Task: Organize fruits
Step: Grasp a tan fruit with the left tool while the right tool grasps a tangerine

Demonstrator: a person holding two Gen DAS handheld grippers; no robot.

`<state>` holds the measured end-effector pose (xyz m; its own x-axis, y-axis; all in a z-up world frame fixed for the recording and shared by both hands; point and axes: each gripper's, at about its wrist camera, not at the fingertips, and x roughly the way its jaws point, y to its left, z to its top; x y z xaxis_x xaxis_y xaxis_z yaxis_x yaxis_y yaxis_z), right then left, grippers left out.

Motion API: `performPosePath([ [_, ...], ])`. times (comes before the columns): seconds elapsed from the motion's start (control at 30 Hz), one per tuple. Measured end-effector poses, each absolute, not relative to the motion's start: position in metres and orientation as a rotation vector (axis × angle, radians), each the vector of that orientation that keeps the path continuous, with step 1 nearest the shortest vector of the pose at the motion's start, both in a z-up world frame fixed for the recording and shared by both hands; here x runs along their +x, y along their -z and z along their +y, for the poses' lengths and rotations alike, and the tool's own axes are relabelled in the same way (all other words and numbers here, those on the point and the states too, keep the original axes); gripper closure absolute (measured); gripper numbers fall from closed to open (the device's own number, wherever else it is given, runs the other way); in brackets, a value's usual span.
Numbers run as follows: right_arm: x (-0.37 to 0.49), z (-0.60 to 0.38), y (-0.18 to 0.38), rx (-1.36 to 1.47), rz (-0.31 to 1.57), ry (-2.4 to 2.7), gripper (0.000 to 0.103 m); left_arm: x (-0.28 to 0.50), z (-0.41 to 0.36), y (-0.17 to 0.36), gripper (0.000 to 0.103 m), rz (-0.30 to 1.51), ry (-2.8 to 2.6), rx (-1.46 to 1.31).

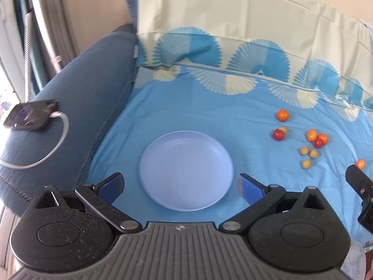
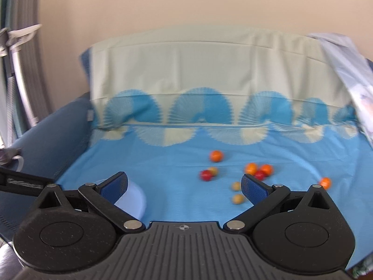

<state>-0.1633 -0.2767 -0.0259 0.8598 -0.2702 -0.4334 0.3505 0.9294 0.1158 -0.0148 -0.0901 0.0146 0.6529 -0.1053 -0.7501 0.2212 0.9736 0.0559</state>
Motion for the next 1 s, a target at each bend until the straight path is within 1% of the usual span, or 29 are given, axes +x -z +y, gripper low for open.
performPosePath([
  [0.23, -0.173, -0.346, 0.059, 0.239, 0.457, 0.503, 0.0, -0.001, -0.161, 0.005, 0.0, 0.848, 0.278, 0.193],
  [0.43, -0.172, -0.407, 0.111, 0.282, 0.51, 0.665, 0.0, 0.017, -0.235, 0.038, 0.0, 0.884, 0.378, 0.217],
  [0.63, -0.15, -0.476, 0.168, 0.311, 0.537, 0.765, 0.001, 0.037, -0.325, 0.085, 0.0, 0.924, 0.478, 0.307],
  [0.77, -0.134, -0.528, 0.19, 0.381, 0.554, 0.811, 0.001, 0.053, -0.375, 0.127, 0.0, 0.957, 0.517, 0.386],
  [0.87, -0.116, -0.561, 0.197, 0.361, 0.524, 0.814, 0.001, 0.063, -0.403, 0.155, 0.0, 0.994, 0.54, 0.414],
  [1.0, -0.083, -0.595, 0.214, 0.322, 0.552, 0.814, 0.001, 0.069, -0.42, 0.181, 0.0, 1.025, 0.543, 0.462],
])
